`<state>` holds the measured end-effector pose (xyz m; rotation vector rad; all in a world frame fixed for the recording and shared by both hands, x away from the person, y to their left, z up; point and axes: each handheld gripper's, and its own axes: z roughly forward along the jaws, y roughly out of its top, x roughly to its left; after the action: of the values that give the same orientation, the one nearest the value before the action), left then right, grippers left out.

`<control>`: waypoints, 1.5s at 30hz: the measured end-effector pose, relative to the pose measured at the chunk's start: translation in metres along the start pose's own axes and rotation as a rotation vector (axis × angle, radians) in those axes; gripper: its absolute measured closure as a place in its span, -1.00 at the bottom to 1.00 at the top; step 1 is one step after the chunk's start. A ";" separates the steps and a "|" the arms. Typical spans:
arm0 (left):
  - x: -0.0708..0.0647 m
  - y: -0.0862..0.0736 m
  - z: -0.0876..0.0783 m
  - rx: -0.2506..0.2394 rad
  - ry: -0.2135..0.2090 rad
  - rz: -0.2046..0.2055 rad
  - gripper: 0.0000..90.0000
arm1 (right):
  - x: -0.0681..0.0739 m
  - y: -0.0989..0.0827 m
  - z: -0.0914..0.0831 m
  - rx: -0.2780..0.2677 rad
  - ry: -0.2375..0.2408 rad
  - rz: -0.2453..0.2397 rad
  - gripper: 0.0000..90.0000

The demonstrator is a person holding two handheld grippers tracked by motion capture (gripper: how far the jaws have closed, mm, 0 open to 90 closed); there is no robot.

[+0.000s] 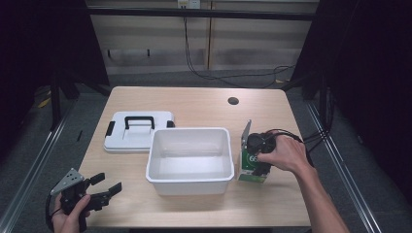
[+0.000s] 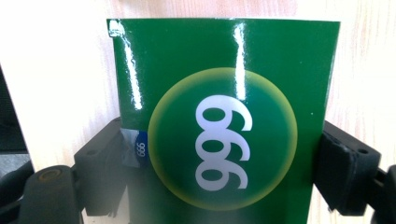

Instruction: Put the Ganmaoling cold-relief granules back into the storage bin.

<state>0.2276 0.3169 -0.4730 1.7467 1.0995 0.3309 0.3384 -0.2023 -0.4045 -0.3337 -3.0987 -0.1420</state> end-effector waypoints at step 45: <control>0.000 0.000 -0.001 -0.004 -0.003 0.002 -0.65 | 0.006 -0.002 -0.068 -0.007 0.004 0.010 -0.64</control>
<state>0.2272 0.3171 -0.4725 1.7443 1.0946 0.3308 0.3328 -0.2091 -0.3370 -0.3482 -3.0925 -0.1529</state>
